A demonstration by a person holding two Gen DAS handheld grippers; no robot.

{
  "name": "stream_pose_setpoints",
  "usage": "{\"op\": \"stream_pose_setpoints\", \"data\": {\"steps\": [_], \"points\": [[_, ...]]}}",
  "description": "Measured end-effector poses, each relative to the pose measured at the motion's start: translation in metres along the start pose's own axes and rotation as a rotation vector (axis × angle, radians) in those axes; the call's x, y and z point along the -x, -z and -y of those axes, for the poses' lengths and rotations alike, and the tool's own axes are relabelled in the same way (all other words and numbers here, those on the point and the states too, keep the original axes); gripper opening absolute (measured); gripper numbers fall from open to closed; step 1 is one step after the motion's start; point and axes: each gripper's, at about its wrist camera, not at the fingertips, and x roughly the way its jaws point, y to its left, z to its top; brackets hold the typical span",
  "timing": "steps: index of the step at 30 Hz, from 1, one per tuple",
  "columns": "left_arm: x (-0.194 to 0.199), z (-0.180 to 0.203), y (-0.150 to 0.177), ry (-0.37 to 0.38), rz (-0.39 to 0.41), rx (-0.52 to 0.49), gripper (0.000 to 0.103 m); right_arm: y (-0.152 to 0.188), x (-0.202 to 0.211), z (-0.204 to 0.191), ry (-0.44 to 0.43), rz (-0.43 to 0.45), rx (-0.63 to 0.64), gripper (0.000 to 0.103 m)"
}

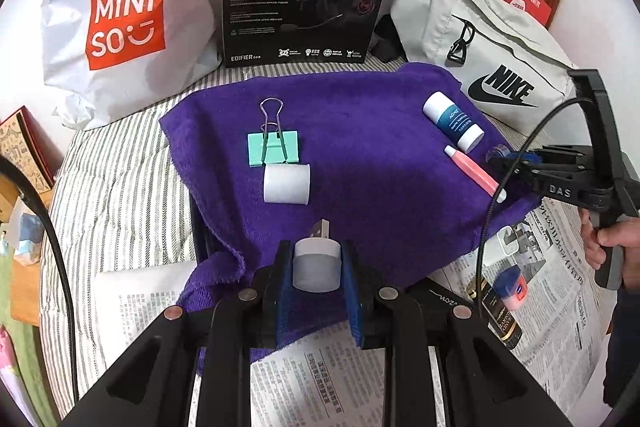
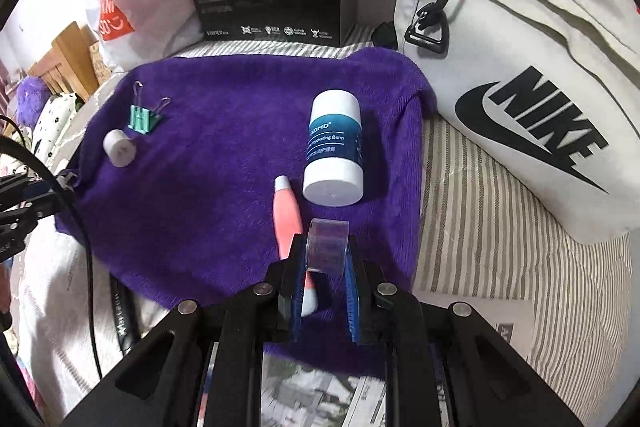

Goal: Organize rigid objects
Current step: 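Carry the white cap to the towel with the left tool while the right carries the cup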

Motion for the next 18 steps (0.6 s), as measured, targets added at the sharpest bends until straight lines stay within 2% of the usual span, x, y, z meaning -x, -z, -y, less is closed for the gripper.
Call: {"op": "stream_pose_setpoints", "data": {"steps": [5, 18], "points": [[-0.003, 0.001, -0.002, 0.005, -0.003, -0.009, 0.023, -0.006, -0.015, -0.001, 0.033, -0.032, 0.035, 0.018], [-0.018, -0.002, -0.01, -0.025, -0.033, -0.006, 0.023, -0.006, -0.022, 0.003, 0.001, -0.033, 0.05, 0.018]]}}
